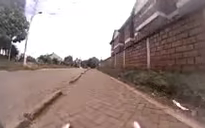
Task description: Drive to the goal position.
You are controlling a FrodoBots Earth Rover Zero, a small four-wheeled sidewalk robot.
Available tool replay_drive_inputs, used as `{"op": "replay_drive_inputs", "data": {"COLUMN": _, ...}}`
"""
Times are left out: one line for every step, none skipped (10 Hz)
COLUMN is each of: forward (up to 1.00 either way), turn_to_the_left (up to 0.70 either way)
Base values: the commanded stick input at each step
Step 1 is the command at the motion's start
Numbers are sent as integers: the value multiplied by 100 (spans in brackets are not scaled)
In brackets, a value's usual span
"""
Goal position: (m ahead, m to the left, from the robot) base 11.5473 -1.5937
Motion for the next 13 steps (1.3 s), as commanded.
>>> {"op": "replay_drive_inputs", "data": {"forward": 50, "turn_to_the_left": 0}}
{"op": "replay_drive_inputs", "data": {"forward": 50, "turn_to_the_left": 0}}
{"op": "replay_drive_inputs", "data": {"forward": 50, "turn_to_the_left": 0}}
{"op": "replay_drive_inputs", "data": {"forward": 50, "turn_to_the_left": 0}}
{"op": "replay_drive_inputs", "data": {"forward": 50, "turn_to_the_left": 0}}
{"op": "replay_drive_inputs", "data": {"forward": 50, "turn_to_the_left": 0}}
{"op": "replay_drive_inputs", "data": {"forward": 50, "turn_to_the_left": 0}}
{"op": "replay_drive_inputs", "data": {"forward": 50, "turn_to_the_left": 0}}
{"op": "replay_drive_inputs", "data": {"forward": 50, "turn_to_the_left": 2}}
{"op": "replay_drive_inputs", "data": {"forward": 50, "turn_to_the_left": 10}}
{"op": "replay_drive_inputs", "data": {"forward": 50, "turn_to_the_left": 21}}
{"op": "replay_drive_inputs", "data": {"forward": 50, "turn_to_the_left": 38}}
{"op": "replay_drive_inputs", "data": {"forward": 50, "turn_to_the_left": 43}}
